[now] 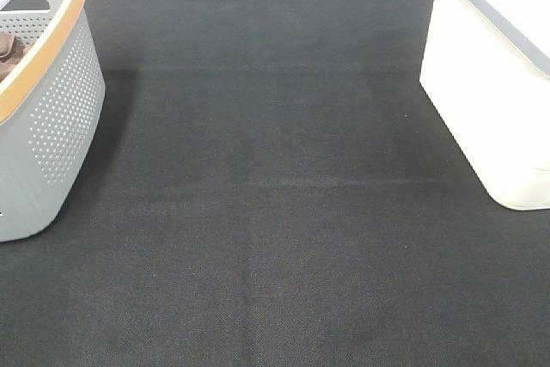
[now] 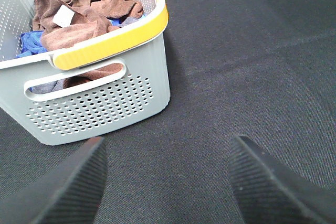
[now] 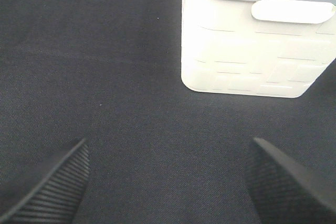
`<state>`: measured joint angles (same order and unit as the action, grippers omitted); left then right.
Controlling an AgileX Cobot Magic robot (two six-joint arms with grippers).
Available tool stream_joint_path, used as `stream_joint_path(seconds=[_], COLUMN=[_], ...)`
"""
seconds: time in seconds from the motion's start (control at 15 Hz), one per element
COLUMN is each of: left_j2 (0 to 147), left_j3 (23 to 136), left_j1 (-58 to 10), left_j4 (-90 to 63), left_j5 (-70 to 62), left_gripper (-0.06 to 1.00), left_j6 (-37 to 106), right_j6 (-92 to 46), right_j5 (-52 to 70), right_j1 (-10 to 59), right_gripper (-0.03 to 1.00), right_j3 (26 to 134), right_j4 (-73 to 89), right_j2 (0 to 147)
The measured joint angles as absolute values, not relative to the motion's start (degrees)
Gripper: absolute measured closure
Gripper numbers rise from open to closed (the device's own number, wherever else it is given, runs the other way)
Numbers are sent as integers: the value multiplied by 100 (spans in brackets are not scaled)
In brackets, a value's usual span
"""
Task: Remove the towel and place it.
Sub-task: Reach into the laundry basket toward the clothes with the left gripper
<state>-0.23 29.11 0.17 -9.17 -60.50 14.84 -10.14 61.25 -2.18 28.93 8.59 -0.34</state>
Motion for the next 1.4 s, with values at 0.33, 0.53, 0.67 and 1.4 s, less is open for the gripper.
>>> stream_joint_path(seconds=[0.33, 0.53, 0.67, 1.4], left_j2=[-23, -23, -23, -23], left_j3=[2911, 2911, 2911, 2911], left_j1=[17, 17, 17, 17], left_j4=[-917, -917, -917, -917], left_j5=[-6050, -6050, -6050, -6050], left_gripper=[30, 30, 30, 30], left_j6=[1484, 1484, 1484, 1484], right_j6=[-1014, -1014, -1014, -1014], right_j5=[6125, 6125, 6125, 6125], right_j1=[-218, -218, -218, -218], right_gripper=[20, 20, 20, 20], right_j3=[2893, 2893, 2893, 2893], right_j4=[859, 859, 859, 859], right_j2=[-34, -34, -34, -34])
